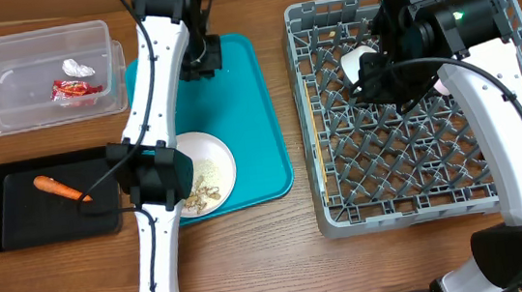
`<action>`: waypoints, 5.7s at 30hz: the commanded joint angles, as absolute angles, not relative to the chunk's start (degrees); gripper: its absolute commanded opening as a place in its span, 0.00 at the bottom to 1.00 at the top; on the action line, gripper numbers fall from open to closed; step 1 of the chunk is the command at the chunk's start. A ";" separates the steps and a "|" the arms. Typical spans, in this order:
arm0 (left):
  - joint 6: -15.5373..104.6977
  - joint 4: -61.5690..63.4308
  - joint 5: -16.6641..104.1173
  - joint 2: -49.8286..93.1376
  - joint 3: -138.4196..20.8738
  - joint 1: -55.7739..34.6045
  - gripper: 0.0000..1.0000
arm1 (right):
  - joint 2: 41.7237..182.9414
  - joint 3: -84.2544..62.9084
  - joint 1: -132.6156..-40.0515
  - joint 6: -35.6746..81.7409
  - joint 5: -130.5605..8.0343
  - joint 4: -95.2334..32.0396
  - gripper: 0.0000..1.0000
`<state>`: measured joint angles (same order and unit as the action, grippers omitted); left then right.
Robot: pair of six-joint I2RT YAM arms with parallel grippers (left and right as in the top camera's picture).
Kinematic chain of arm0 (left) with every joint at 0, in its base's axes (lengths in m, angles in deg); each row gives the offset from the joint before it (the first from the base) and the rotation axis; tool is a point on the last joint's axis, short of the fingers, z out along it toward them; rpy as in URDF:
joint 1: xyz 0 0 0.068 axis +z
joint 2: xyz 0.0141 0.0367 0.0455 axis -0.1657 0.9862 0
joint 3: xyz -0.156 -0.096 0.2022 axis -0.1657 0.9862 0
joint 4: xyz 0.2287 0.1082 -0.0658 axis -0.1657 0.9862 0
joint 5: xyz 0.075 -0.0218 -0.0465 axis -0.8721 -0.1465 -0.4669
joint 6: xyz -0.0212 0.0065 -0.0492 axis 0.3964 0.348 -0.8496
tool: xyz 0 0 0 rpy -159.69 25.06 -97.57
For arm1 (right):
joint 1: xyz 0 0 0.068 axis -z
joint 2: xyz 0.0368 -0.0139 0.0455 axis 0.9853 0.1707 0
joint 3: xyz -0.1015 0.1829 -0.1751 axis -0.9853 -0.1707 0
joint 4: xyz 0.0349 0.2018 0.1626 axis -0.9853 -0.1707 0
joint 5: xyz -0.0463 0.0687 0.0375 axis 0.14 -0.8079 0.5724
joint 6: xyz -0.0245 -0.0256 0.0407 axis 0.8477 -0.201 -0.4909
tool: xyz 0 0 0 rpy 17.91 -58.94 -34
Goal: Sort waste into correct bins and load items into the dishwasher
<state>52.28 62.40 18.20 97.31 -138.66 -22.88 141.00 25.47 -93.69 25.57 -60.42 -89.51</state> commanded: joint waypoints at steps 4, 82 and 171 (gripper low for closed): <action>51.43 63.56 26.50 96.50 -138.99 -27.75 0.18 | 140.69 25.77 -93.54 25.31 -59.98 -89.88 0.06; 20.99 10.95 38.61 66.89 -56.54 -43.95 0.04 | 140.67 25.77 -77.19 23.84 -51.13 -95.39 0.05; 29.38 30.56 4.27 66.93 -68.19 -32.30 0.51 | 140.67 25.77 -77.19 24.91 -51.18 -94.75 0.05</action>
<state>30.84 30.95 5.78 66.17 -68.63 -34.03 141.00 25.47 -77.25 24.78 -51.46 -94.88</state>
